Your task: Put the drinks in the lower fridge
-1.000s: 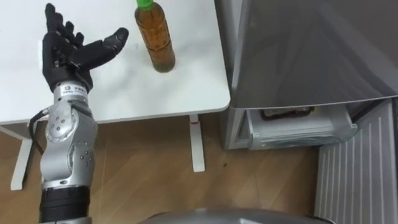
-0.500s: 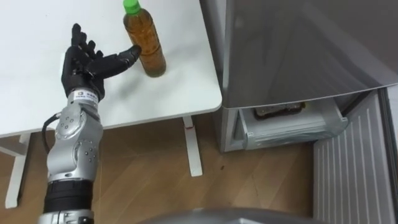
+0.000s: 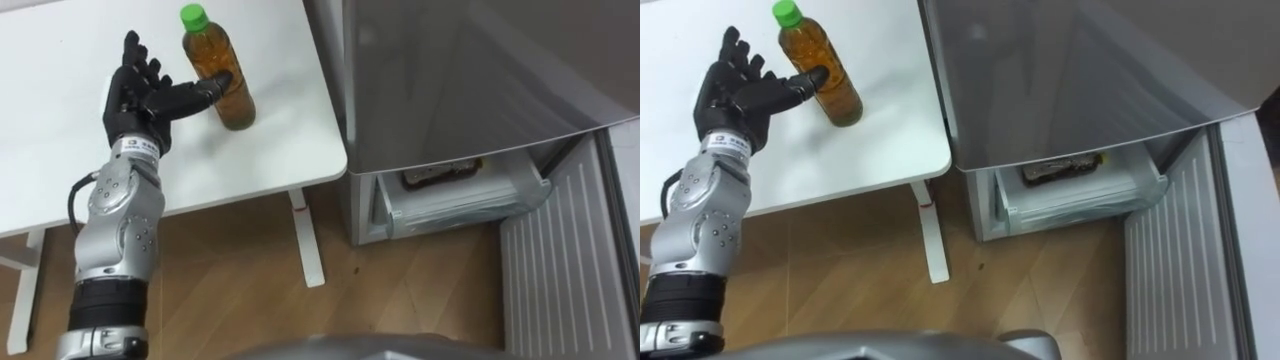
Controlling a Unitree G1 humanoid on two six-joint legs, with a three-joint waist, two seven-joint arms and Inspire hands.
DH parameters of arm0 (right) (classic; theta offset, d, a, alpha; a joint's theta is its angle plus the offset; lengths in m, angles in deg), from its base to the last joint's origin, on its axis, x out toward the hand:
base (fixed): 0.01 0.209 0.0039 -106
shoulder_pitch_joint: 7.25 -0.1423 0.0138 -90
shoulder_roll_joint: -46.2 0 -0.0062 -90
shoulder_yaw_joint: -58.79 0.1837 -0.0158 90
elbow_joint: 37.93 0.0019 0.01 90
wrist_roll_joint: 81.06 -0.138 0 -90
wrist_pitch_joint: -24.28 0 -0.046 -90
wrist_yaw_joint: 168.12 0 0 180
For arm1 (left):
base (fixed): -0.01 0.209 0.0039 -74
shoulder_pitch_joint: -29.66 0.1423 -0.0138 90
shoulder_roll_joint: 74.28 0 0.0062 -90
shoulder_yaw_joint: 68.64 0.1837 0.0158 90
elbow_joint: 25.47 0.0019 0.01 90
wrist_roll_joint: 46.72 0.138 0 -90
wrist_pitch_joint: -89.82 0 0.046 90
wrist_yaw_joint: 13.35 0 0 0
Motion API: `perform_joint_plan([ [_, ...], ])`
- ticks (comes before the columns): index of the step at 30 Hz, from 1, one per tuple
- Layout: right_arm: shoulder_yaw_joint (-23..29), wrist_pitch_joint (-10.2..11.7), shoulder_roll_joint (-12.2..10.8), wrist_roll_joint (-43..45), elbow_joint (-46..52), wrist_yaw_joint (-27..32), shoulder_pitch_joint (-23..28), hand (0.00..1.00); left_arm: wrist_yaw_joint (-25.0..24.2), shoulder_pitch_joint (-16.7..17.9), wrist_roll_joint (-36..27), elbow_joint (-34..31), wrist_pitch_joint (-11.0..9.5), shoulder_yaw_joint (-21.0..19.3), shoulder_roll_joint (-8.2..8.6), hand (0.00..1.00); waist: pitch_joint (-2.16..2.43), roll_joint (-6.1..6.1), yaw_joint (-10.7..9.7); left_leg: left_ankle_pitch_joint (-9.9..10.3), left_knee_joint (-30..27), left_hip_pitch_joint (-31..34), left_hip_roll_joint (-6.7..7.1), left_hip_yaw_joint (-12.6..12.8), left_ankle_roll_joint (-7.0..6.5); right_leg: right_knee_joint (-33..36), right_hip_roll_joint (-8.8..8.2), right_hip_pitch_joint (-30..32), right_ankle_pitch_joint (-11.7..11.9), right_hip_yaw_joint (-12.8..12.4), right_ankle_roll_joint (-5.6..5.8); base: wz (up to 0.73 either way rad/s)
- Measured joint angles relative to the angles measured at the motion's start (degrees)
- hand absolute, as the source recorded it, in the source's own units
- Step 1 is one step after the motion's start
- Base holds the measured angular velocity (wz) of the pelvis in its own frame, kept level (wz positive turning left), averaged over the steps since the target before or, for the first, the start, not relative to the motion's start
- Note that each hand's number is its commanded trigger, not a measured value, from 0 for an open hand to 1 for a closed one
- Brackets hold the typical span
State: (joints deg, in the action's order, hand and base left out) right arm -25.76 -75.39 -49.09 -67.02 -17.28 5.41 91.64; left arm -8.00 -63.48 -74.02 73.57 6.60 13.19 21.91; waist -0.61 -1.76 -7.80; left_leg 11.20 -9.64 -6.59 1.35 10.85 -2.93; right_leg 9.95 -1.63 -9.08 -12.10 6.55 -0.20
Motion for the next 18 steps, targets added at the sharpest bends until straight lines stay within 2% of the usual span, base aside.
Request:
perform_joint_plan([
  [10,0.4,0.1,0.0,0.0,0.0,0.2,0.1,0.00,0.0,-0.1,-0.1,0.1,0.0,0.0,-0.83,0.00,-0.08,0.12,-0.3,0.0,0.0,0.0,-0.02,0.0,0.01,0.0,0.00,0.1,0.0,0.0,0.00,0.00],
  [15,0.5,0.1,0.0,0.1,0.1,0.3,0.2,0.00,-0.1,-0.2,-0.1,0.4,0.0,0.0,-0.83,0.00,0.16,-0.23,-1.0,0.0,0.0,0.0,-0.03,0.0,0.01,0.0,0.00,0.1,0.0,-0.1,0.00,0.00],
  [18,0.5,0.2,0.0,0.1,0.1,0.4,0.3,0.00,0.1,-1.4,-0.1,3.1,0.0,0.0,-0.83,0.00,0.22,-0.33,-1.4,0.0,-0.1,0.0,-0.03,0.1,0.01,0.1,0.01,0.1,0.0,-0.2,0.00,0.00],
])
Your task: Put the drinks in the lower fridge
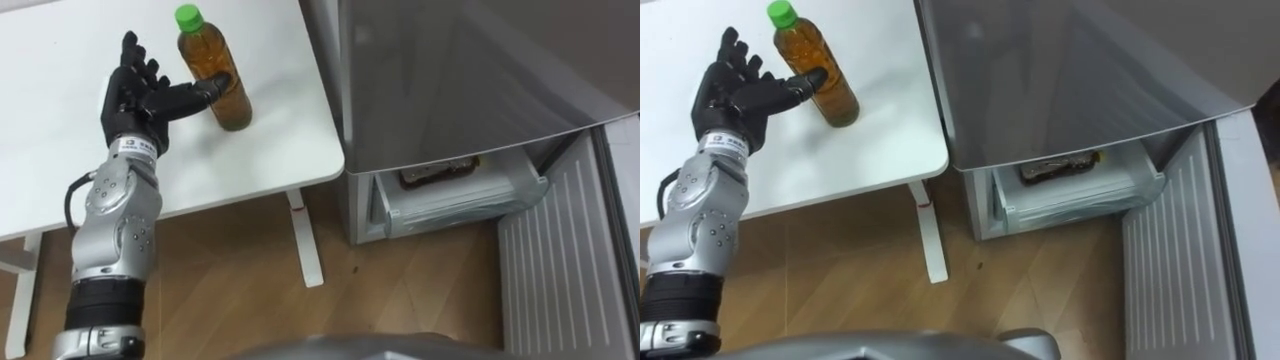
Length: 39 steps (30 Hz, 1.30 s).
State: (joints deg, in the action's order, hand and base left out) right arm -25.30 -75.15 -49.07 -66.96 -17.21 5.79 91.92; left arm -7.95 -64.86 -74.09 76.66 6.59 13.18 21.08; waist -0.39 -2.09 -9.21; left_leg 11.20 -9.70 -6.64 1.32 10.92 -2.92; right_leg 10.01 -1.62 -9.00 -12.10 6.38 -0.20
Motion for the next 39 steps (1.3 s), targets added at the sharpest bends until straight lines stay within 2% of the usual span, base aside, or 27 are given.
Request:
perform_joint_plan([
  [7,1.4,0.0,-0.1,-0.1,-0.1,0.2,1.1,0.00,0.1,-1.0,-0.1,1.2,0.0,0.0,0.00,0.00,-0.03,0.04,-0.5,0.0,0.0,-0.2,-0.08,0.4,0.00,0.2,0.02,0.0,0.0,-0.3,0.00,-0.02],
  [12,2.2,0.1,-0.4,-0.6,-0.1,1.7,1.3,0.00,0.0,-1.1,-1.4,4.4,0.0,0.0,-1.37,0.00,-0.07,-0.08,-0.7,0.3,-0.1,-0.9,-0.49,1.4,0.14,0.7,0.36,-0.1,0.0,-1.4,0.00,-0.11],
  [14,2.2,0.0,-0.3,-1.9,-0.1,1.8,1.0,0.00,0.3,-2.8,-1.2,8.0,-0.1,0.0,-2.13,0.00,-0.05,-0.11,-1.0,0.3,-0.2,-0.8,-0.53,1.4,0.14,0.8,0.41,0.0,0.0,-1.4,-0.05,-0.02],
  [20,2.2,-0.1,-0.2,-2.1,-1.0,1.7,1.0,0.00,0.6,-6.6,-1.2,11.2,-0.1,0.0,-3.32,0.00,-0.05,-0.12,-1.6,0.4,-0.3,-0.8,-0.55,1.5,0.15,0.8,0.47,0.0,0.0,-1.7,-0.08,0.00],
  [25,2.3,0.0,0.1,-2.0,-2.1,1.9,0.8,0.00,0.6,-9.8,-1.3,14.7,-0.1,0.1,-3.43,0.00,-0.01,-0.17,-1.7,0.4,-0.1,-0.9,-0.57,1.6,0.17,0.8,0.51,0.0,0.0,-1.8,-0.08,0.00],
  [30,2.3,0.0,0.4,-1.9,-2.4,2.3,0.2,0.00,0.3,-10.5,-1.3,16.7,0.0,0.5,-3.44,0.00,0.00,-0.27,-1.9,0.4,0.1,-1.1,-0.62,2.2,0.19,0.7,0.56,0.0,0.0,-2.3,-0.08,-0.05],
  [39,2.2,0.1,0.4,-1.9,-2.3,2.4,-0.2,0.00,-0.9,-11.1,-2.5,18.9,0.0,0.8,-4.63,0.00,-0.01,-0.32,-2.2,0.6,0.1,-1.6,-0.68,2.8,0.18,0.8,0.64,0.0,0.1,-3.0,-0.10,-0.05],
])
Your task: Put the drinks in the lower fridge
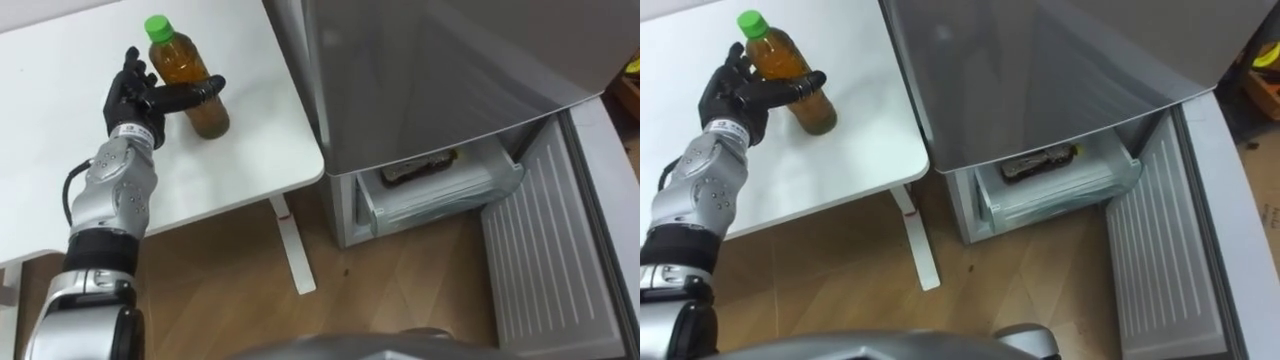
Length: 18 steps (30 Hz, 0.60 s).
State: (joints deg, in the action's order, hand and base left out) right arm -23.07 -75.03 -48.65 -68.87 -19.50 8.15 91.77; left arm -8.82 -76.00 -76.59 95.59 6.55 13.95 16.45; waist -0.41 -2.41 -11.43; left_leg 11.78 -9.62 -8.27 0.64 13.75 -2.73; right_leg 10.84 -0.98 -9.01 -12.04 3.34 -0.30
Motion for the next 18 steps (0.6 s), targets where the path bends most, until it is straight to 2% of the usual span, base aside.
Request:
perform_joint_plan([
  [10,0.0,-0.1,0.2,0.0,0.3,1.2,0.1,0.00,-0.3,-0.2,0.0,0.7,0.0,0.4,-0.27,0.00,-0.04,0.10,-0.7,0.1,0.1,-0.1,0.02,0.2,-0.04,-0.1,0.01,0.1,0.0,-0.2,0.00,-0.01],
  [18,0.0,-0.1,0.3,0.2,0.4,1.2,0.1,0.00,-1.1,-1.2,0.0,0.7,0.0,0.9,-1.22,0.00,0.02,0.44,-0.7,0.1,0.2,-0.1,0.03,0.3,-0.04,-0.1,0.03,0.2,0.0,-0.4,0.01,0.00],
])
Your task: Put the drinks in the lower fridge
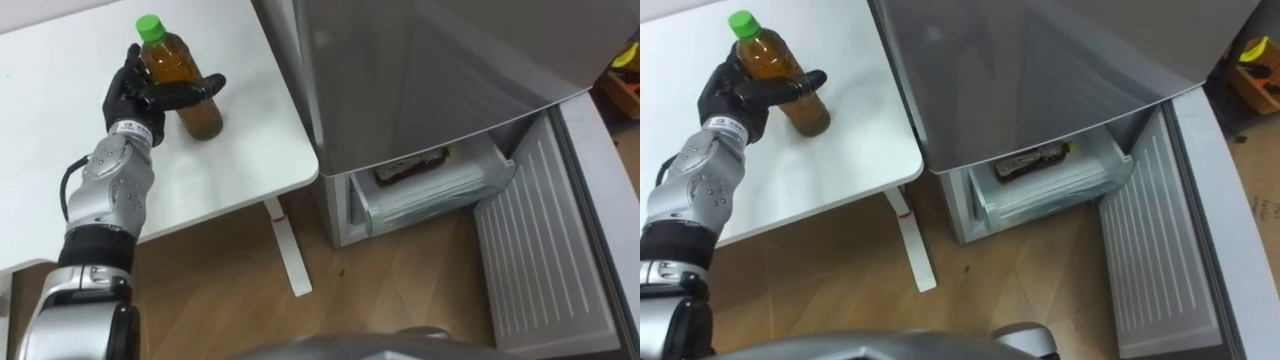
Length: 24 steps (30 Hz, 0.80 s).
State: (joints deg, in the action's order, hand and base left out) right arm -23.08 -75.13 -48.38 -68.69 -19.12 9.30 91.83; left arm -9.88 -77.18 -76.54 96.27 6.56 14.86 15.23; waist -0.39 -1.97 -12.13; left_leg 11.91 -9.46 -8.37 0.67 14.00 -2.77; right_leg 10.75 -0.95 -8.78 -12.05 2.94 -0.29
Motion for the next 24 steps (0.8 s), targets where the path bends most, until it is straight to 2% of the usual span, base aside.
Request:
perform_joint_plan([
  [8,0.0,0.0,0.0,0.0,-0.2,0.1,0.1,0.00,-0.1,-1.4,0.0,0.0,0.0,0.0,0.00,0.00,0.10,0.00,0.0,0.0,0.0,0.0,0.00,0.0,0.00,0.0,0.02,0.0,0.0,-0.1,0.00,0.00],
  [9,0.0,0.0,0.0,0.0,-0.2,0.2,0.1,0.00,-0.1,-1.6,0.0,0.0,0.0,0.0,0.00,0.60,0.14,0.00,0.0,0.0,0.0,0.0,0.00,0.0,0.00,0.0,0.02,0.0,0.0,-0.1,0.00,0.00],
  [10,0.0,0.0,0.0,0.0,-0.2,0.3,0.1,0.00,-0.2,-1.9,0.0,0.0,0.0,0.0,0.00,0.60,0.25,-0.01,0.0,0.0,0.0,-0.1,0.00,0.0,0.00,0.1,0.03,0.0,0.0,-0.2,0.00,0.00],
  [11,0.0,0.0,0.0,0.0,-0.2,0.6,0.0,0.00,-0.3,-2.1,0.0,0.0,0.0,0.0,0.00,1.00,0.28,-0.02,0.0,0.0,0.0,-0.1,0.00,0.1,0.00,0.1,0.04,0.0,0.0,-0.3,0.00,-0.03],
  [24,0.0,0.0,0.0,0.0,-0.5,1.2,0.1,0.00,-0.3,-2.4,0.0,0.0,0.0,0.1,-0.01,1.00,0.27,-0.01,0.0,0.0,0.0,-0.3,-0.01,0.2,-0.01,0.1,0.13,0.0,0.0,-1.1,-0.01,0.00],
])
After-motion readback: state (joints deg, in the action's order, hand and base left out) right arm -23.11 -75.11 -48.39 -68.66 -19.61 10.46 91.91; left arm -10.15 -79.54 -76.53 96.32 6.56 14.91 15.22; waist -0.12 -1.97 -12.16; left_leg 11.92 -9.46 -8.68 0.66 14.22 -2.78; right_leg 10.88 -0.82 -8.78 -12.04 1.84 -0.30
